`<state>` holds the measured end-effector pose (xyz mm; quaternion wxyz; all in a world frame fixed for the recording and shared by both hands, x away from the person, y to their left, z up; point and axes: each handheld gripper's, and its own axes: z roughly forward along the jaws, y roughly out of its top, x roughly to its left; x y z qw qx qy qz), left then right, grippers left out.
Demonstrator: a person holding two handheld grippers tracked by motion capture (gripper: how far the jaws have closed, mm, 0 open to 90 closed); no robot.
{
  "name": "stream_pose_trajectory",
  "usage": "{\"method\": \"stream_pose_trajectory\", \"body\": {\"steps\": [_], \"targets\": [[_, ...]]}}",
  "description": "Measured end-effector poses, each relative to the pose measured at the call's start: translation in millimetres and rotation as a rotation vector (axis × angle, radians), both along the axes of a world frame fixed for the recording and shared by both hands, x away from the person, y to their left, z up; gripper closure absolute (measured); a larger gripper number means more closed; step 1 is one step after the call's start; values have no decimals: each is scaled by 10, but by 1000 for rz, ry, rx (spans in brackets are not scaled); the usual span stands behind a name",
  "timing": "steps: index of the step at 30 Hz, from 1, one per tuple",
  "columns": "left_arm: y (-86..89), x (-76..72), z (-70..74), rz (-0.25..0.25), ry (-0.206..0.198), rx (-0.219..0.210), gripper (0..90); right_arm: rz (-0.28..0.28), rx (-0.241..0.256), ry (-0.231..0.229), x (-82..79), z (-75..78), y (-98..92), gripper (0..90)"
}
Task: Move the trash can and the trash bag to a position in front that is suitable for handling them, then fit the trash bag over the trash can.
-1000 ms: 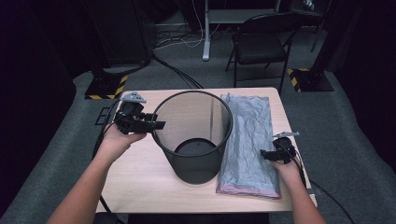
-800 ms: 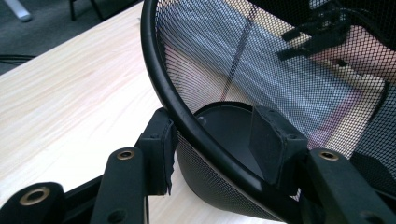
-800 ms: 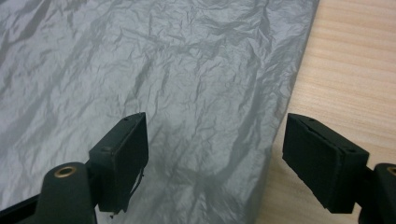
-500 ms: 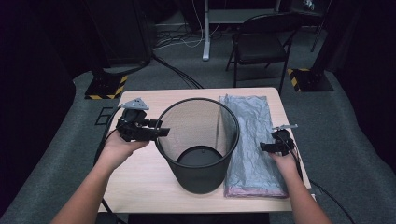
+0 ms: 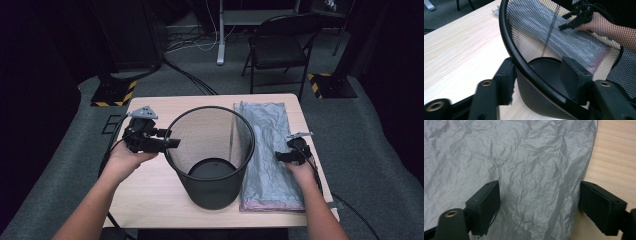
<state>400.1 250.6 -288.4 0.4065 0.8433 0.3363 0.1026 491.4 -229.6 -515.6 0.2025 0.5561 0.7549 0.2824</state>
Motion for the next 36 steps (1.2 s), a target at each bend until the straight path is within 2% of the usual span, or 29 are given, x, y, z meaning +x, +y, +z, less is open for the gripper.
{"method": "stream_pose_trajectory", "body": {"steps": [5, 11, 14, 16, 19, 22, 26, 30, 31, 34, 36], "targets": [[34, -25, 19, 17, -28, -29, 401, 47, 7, -25, -35, 10, 31, 334], [85, -30, 53, 24, -45, -43, 403, 106, 13, -32, -64, 28, 66, 527], [103, -37, 71, 29, -69, -47, 397, 145, 12, -33, -72, 37, 90, 661], [108, -46, 77, 25, -88, -53, 395, 163, 14, -31, -77, 40, 108, 720], [80, -69, 64, 5, -136, 1, 378, 187, -1, -32, -90, 47, 140, 794], [52, -66, 53, -8, -128, 15, 382, 207, -40, -35, -104, 58, 193, 844], [79, -38, 57, -3, -97, -54, 381, 233, -85, -26, -108, 89, 230, 858], [119, -12, 63, 6, -88, -85, 365, 255, -53, -14, -133, 195, 206, 863], [120, -9, 62, 2, -86, -90, 361, 265, -59, -18, -133, 207, 198, 863], [109, -3, 63, 3, -88, -86, 352, 273, -55, -13, -164, 268, 177, 864], [103, 4, 66, -3, -85, -87, 352, 285, -25, -16, -172, 321, 145, 865]]}}
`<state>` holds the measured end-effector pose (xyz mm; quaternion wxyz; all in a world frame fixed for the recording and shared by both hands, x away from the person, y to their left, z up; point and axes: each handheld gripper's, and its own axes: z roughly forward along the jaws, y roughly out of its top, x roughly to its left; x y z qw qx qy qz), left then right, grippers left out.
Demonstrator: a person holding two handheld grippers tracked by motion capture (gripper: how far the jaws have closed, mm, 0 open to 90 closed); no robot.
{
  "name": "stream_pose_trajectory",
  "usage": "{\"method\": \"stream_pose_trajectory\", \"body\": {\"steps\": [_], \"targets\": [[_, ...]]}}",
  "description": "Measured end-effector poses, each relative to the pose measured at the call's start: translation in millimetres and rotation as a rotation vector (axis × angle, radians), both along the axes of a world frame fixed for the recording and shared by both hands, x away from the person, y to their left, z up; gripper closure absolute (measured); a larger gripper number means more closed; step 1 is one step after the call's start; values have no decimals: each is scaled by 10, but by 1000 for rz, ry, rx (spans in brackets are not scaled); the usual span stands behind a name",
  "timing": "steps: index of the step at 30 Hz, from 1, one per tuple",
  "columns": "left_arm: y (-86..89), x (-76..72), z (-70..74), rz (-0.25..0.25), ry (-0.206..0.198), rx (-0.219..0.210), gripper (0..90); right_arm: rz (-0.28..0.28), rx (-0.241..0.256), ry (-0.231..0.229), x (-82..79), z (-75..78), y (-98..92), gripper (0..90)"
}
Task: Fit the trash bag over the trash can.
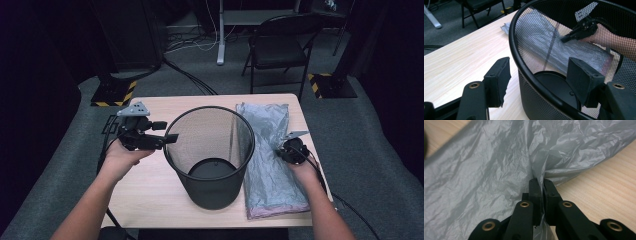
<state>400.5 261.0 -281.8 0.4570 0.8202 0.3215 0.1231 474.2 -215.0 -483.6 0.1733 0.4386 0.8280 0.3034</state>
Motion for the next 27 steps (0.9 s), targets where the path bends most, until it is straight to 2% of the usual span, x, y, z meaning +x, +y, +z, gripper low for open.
{"method": "stream_pose_trajectory", "body": {"steps": [4, 7, 12, 15, 17, 21, 22, 24, 27], "targets": [[-13, 23, -13, -11, 13, -11, 354, 9, 40, 23, -29, 60, -28, 865], [-37, 34, -28, -14, 13, -4, 354, 33, 41, 28, -35, 76, -34, 868], [-47, 55, -39, -17, 16, 9, 364, 35, 53, 31, -63, 114, -52, 869], [-47, 97, -55, -20, 30, 10, 378, 54, 36, 27, -88, 168, -63, 870], [-51, 120, -75, -26, 47, 18, 400, 71, 27, 23, -110, 225, -73, 870], [-61, 139, -97, -37, 64, 56, 509, 94, 24, -6, -169, 378, -102, 869], [-65, 148, -99, -37, 70, 54, 527, 93, 26, -7, -185, 415, -102, 869], [-75, 171, -87, -21, 66, 63, 561, 99, 29, -15, -207, 477, -102, 869], [-96, 194, -66, -2, 50, 102, 598, 110, 34, -32, -230, 565, -98, 869]]}}
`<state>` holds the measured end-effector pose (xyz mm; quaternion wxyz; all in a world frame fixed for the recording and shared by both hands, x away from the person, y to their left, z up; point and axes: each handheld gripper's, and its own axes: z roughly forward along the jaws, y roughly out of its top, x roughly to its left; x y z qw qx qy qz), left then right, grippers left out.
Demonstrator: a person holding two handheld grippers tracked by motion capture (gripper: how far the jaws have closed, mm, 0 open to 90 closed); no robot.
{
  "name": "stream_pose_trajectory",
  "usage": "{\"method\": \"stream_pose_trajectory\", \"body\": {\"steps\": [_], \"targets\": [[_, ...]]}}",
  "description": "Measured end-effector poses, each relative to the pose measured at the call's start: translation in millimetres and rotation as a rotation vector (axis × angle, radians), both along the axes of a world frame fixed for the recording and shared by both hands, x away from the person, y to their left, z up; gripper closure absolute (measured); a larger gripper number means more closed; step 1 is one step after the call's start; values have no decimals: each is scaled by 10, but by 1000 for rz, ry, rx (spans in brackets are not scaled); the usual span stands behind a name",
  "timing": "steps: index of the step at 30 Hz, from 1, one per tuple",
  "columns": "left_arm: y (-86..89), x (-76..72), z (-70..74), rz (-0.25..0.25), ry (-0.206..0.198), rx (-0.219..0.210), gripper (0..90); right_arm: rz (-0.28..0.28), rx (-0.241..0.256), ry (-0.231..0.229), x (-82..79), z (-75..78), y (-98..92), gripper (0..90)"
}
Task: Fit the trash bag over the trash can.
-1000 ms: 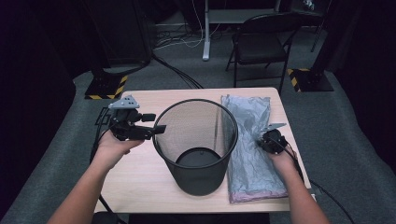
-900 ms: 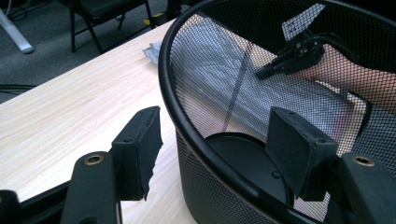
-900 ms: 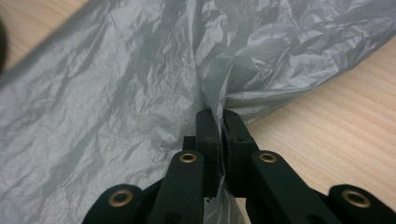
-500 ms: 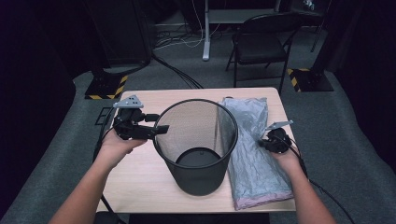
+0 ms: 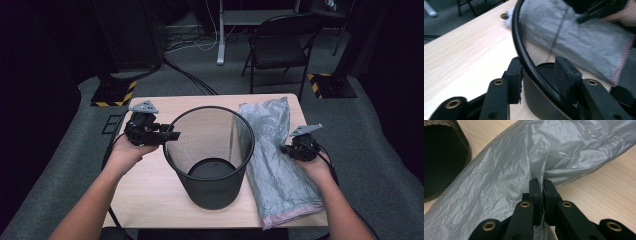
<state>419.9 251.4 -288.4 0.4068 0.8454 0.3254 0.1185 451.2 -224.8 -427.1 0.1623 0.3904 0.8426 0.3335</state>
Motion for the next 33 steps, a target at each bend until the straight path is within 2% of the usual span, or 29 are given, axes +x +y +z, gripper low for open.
{"method": "stream_pose_trajectory", "body": {"steps": [3, 6, 9, 10, 13, 17, 24, 33], "targets": [[-2, 45, 8, 11, -13, 19, 627, 8, 2, -14, -15, 71, 14, 869], [14, 114, 5, 22, -11, 15, 660, 17, 10, -22, -13, 121, 38, 869], [31, 182, 8, 25, -3, -8, 653, 30, 17, -23, -7, 155, 65, 869], [46, 227, 7, 26, 13, -30, 636, 38, 19, -26, -3, 165, 71, 869], [59, 257, 12, 25, 20, -48, 593, 57, 33, -17, -3, 221, 77, 869], [81, 214, 91, 28, -7, -76, 513, 80, 73, 1, -14, 312, 51, 869], [94, 83, 203, 14, -45, -75, 461, 105, 115, 6, -72, 496, -15, 868], [147, -31, 182, -13, -45, -80, 428, 128, 109, -19, -207, 796, -92, 866]]}}
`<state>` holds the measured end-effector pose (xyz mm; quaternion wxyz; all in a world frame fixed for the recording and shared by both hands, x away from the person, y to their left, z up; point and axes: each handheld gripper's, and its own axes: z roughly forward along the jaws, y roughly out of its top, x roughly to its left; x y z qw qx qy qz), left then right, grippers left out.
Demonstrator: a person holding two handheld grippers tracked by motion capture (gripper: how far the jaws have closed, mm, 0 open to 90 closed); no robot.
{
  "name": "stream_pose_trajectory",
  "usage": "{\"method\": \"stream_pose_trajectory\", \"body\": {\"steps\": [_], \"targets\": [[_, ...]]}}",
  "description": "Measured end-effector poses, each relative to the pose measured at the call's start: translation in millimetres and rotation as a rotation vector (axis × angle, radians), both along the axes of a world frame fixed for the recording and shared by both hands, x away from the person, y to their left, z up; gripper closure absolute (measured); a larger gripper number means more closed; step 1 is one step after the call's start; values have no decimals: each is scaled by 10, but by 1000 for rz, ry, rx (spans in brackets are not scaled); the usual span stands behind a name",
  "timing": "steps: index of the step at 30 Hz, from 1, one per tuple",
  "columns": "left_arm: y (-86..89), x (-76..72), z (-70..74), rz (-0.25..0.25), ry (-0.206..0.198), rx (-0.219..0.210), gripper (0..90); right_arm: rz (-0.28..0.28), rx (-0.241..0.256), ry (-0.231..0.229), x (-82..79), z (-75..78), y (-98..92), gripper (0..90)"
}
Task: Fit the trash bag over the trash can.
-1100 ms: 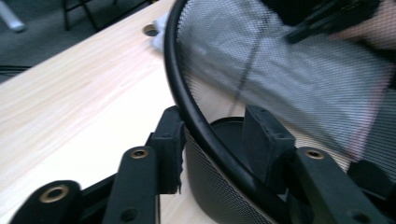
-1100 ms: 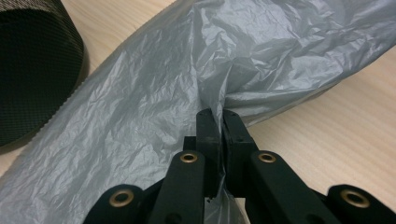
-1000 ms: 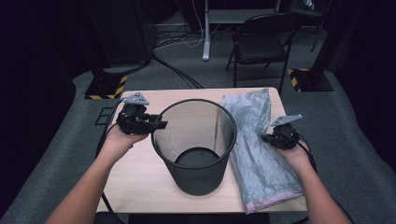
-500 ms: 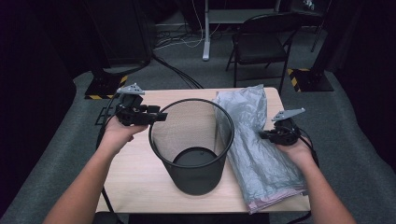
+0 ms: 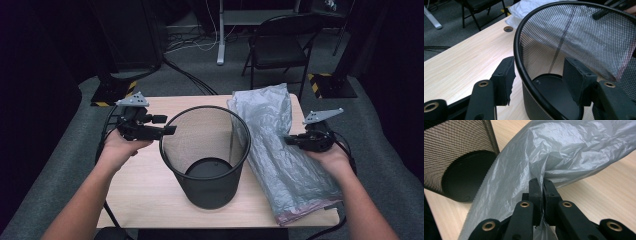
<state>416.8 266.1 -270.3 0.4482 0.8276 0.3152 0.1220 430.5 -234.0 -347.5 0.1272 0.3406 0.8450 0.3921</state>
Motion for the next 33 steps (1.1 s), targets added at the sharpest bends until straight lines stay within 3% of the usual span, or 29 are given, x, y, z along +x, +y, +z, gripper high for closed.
{"method": "stream_pose_trajectory", "body": {"steps": [7, 14, 24, 29, 33], "targets": [[34, -50, -12, -8, -3, 1, 427, 32, 43, -30, -123, 300, -60, 867], [34, -84, -23, -19, -4, 5, 427, 87, 38, -55, -265, 569, -81, 866], [9, -103, -15, -25, -6, 8, 426, 145, 93, -115, -432, 1065, -112, 866], [11, -107, -1, -27, -8, 4, 426, 163, 97, -150, -499, 1318, -130, 866], [8, -99, -9, -25, -6, 3, 426, 180, 107, -167, -528, 1438, -142, 866]]}}
